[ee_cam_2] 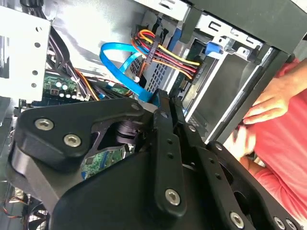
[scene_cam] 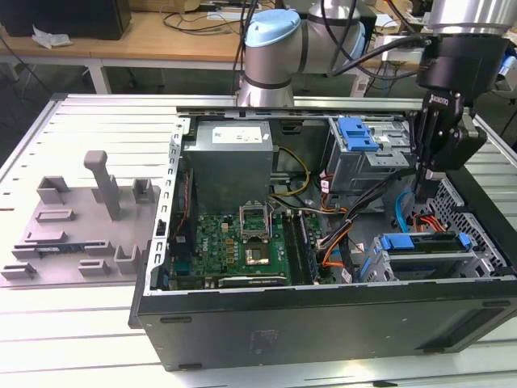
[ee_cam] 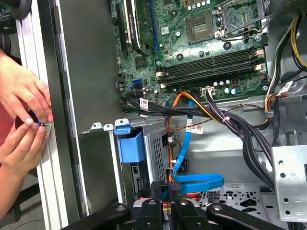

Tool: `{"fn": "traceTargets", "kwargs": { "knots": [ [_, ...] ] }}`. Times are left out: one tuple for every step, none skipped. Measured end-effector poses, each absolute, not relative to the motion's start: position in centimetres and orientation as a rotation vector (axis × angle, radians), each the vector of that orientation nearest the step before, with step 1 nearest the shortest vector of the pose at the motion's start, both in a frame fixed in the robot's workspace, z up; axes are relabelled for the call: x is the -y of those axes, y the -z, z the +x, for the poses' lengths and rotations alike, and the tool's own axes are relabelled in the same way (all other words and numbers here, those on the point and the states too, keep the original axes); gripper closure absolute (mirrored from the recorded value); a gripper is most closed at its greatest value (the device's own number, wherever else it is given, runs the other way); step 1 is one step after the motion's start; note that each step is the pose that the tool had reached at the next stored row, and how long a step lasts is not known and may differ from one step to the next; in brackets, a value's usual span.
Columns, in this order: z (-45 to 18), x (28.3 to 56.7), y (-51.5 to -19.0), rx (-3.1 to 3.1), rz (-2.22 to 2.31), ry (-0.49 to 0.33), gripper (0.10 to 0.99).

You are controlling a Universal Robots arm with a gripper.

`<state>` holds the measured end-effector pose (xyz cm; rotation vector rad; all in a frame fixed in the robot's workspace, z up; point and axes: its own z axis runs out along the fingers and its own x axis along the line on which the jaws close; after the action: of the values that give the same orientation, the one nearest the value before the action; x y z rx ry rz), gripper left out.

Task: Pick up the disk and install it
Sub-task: 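Insert the second disk wire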

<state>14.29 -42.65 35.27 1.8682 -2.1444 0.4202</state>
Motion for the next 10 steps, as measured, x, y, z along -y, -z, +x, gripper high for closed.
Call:
{"fn": "traceTargets", "kwargs": {
  "knots": [
    [14.3, 43.2, -35.3, 2.154, 1.876, -0.405, 0.922],
    [14.3, 43.4, -35.3, 2.157, 1.879, -0.4, 0.922],
    [14.3, 43.6, -35.3, 2.16, 1.882, -0.395, 0.922],
    [14.3, 43.8, -35.3, 2.162, 1.884, -0.391, 0.922],
    [14.3, 44.0, -35.3, 2.163, 1.885, -0.388, 0.922],
    [14.3, 44.3, -35.3, 2.165, 1.886, -0.386, 0.922],
    [14.3, 44.5, -35.3, 2.167, 1.888, -0.382, 0.922],
    [14.3, 44.7, -35.3, 2.169, 1.89, -0.379, 0.922],
    [14.3, 44.9, -35.3, 2.172, 1.892, -0.374, 0.922],
    [14.3, 45.2, -35.3, 2.174, 1.895, -0.37, 0.922]
  ]
}}
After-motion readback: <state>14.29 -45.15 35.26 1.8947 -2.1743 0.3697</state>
